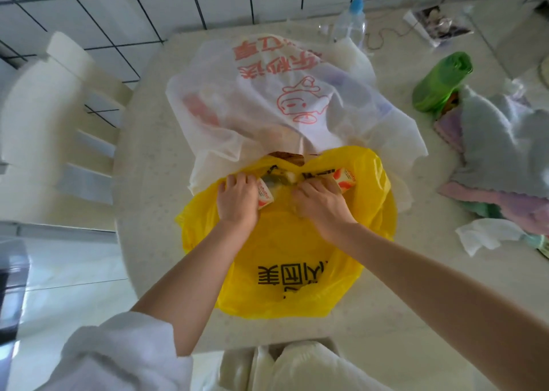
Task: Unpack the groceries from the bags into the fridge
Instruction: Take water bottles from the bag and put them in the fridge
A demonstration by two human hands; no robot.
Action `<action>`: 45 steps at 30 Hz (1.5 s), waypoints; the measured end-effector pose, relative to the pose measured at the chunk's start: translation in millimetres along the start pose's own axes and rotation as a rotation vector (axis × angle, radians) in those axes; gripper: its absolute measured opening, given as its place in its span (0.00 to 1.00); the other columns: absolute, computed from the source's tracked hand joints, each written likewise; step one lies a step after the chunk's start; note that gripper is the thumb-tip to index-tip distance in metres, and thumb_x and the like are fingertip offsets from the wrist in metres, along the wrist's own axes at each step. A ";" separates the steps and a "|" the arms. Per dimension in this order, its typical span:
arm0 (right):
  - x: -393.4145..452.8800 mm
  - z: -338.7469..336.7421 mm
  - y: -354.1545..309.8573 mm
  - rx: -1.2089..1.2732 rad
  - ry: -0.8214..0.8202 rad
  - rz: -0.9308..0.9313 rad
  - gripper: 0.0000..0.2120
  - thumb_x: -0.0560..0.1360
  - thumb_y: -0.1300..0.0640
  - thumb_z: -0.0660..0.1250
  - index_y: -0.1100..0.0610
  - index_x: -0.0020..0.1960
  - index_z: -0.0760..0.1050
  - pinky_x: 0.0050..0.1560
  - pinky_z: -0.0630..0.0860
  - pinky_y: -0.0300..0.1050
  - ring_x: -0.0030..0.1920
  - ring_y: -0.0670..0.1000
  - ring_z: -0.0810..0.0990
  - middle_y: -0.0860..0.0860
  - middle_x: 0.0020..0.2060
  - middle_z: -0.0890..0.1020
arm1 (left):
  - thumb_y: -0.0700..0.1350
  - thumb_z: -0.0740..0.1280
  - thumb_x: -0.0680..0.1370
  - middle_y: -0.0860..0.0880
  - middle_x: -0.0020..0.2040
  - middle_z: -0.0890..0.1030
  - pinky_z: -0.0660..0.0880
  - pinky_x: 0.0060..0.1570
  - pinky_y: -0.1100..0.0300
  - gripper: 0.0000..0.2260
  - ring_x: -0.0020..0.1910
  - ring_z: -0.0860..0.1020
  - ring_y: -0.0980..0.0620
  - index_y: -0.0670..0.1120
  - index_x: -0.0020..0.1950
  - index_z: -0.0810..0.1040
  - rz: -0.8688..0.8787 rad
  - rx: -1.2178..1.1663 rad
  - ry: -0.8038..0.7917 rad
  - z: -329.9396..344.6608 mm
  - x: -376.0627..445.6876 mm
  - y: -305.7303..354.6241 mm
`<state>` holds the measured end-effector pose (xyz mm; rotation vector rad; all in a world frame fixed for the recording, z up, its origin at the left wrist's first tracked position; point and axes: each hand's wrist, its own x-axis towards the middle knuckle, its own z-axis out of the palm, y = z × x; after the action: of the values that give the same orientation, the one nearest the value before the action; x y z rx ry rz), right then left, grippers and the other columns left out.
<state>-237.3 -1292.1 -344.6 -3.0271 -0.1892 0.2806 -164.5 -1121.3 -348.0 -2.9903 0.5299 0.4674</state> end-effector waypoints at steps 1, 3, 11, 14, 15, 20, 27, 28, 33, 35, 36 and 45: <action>-8.6 0.4 1.0 0.039 -0.006 -0.025 0.22 0.69 0.61 0.73 0.54 0.62 0.76 0.68 0.66 0.58 0.64 0.57 0.74 0.52 0.59 0.79 | 0.46 0.72 0.72 0.44 0.63 0.73 0.66 0.63 0.50 0.24 0.64 0.69 0.41 0.43 0.65 0.70 0.029 0.031 0.019 0.0 -3.6 1.8; -26.8 -0.1 1.6 0.092 -0.034 -0.090 0.24 0.69 0.62 0.74 0.55 0.64 0.74 0.66 0.71 0.56 0.65 0.58 0.73 0.53 0.61 0.77 | 0.45 0.69 0.75 0.44 0.62 0.73 0.64 0.65 0.50 0.21 0.64 0.68 0.42 0.43 0.65 0.70 0.070 0.065 0.037 1.3 -11.0 5.8; -96.4 22.7 -2.0 0.065 -0.030 -0.360 0.28 0.60 0.58 0.80 0.53 0.59 0.79 0.64 0.72 0.53 0.63 0.55 0.77 0.52 0.58 0.80 | 0.49 0.72 0.74 0.44 0.62 0.75 0.69 0.61 0.53 0.23 0.63 0.71 0.45 0.44 0.65 0.69 0.177 0.136 -0.081 -0.3 -41.4 14.6; -110.6 38.1 -1.3 0.070 -0.013 -0.391 0.25 0.65 0.58 0.78 0.53 0.61 0.77 0.66 0.71 0.52 0.65 0.55 0.75 0.52 0.61 0.79 | 0.55 0.74 0.70 0.45 0.60 0.77 0.73 0.54 0.54 0.27 0.60 0.76 0.46 0.45 0.63 0.71 0.150 0.137 -0.150 -2.6 -43.8 15.4; -112.5 40.5 -2.0 0.071 -0.011 -0.387 0.26 0.65 0.58 0.78 0.53 0.61 0.77 0.67 0.70 0.52 0.66 0.55 0.74 0.52 0.62 0.78 | 0.57 0.75 0.69 0.46 0.59 0.77 0.74 0.52 0.54 0.29 0.59 0.77 0.46 0.45 0.63 0.71 0.132 0.123 -0.166 -3.2 -43.7 15.3; -109.0 28.5 -11.1 0.146 0.023 -0.242 0.32 0.64 0.63 0.77 0.55 0.66 0.73 0.60 0.74 0.48 0.68 0.57 0.72 0.55 0.65 0.75 | 0.58 0.74 0.70 0.45 0.61 0.76 0.76 0.52 0.54 0.32 0.60 0.76 0.45 0.44 0.66 0.68 0.061 0.000 -0.193 3.5 -47.8 14.7; -66.1 -8.9 -30.3 0.179 0.155 0.467 0.28 0.71 0.55 0.74 0.68 0.64 0.70 0.48 0.80 0.54 0.54 0.63 0.78 0.63 0.57 0.77 | 0.53 0.72 0.73 0.44 0.66 0.72 0.76 0.55 0.52 0.34 0.64 0.72 0.43 0.46 0.72 0.58 -0.033 -0.207 -0.260 24.1 -57.0 20.0; -58.9 -11.9 -35.3 0.176 0.091 0.544 0.31 0.73 0.51 0.71 0.69 0.67 0.66 0.53 0.78 0.53 0.57 0.63 0.76 0.64 0.60 0.75 | 0.53 0.72 0.73 0.45 0.66 0.72 0.76 0.55 0.52 0.34 0.64 0.72 0.43 0.46 0.71 0.58 -0.045 -0.233 -0.252 25.9 -57.2 19.8; -30.6 -7.0 -48.0 0.204 -0.102 0.840 0.41 0.76 0.41 0.64 0.67 0.74 0.52 0.55 0.75 0.48 0.63 0.62 0.69 0.63 0.65 0.66 | 0.51 0.74 0.72 0.45 0.66 0.72 0.76 0.57 0.53 0.34 0.65 0.72 0.44 0.47 0.71 0.58 -0.057 -0.280 -0.223 32.5 -60.1 17.2; -26.8 -0.6 -47.3 0.230 -0.142 0.911 0.42 0.74 0.40 0.65 0.68 0.73 0.53 0.53 0.76 0.49 0.61 0.62 0.72 0.64 0.63 0.68 | 0.49 0.74 0.71 0.45 0.65 0.71 0.76 0.57 0.52 0.35 0.65 0.71 0.44 0.48 0.71 0.58 -0.046 -0.303 -0.244 33.9 -60.1 14.3; -25.6 3.8 -46.3 0.240 -0.163 0.936 0.43 0.74 0.40 0.66 0.68 0.73 0.52 0.53 0.77 0.49 0.61 0.62 0.73 0.64 0.63 0.69 | 0.48 0.75 0.71 0.45 0.65 0.72 0.76 0.56 0.52 0.35 0.65 0.71 0.43 0.48 0.71 0.59 -0.039 -0.319 -0.252 33.6 -59.7 12.5; -25.8 4.7 -51.7 0.425 -0.149 1.018 0.44 0.76 0.50 0.68 0.62 0.76 0.39 0.57 0.75 0.52 0.66 0.63 0.71 0.63 0.69 0.65 | 0.46 0.79 0.65 0.46 0.59 0.78 0.79 0.52 0.52 0.31 0.59 0.77 0.45 0.47 0.64 0.69 0.021 -0.460 -0.248 27.3 -58.0 1.3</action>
<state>-269.3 -1244.1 -339.1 -2.4046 1.2413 0.5170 -224.6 -1100.4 -356.1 -3.2722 0.4861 1.0796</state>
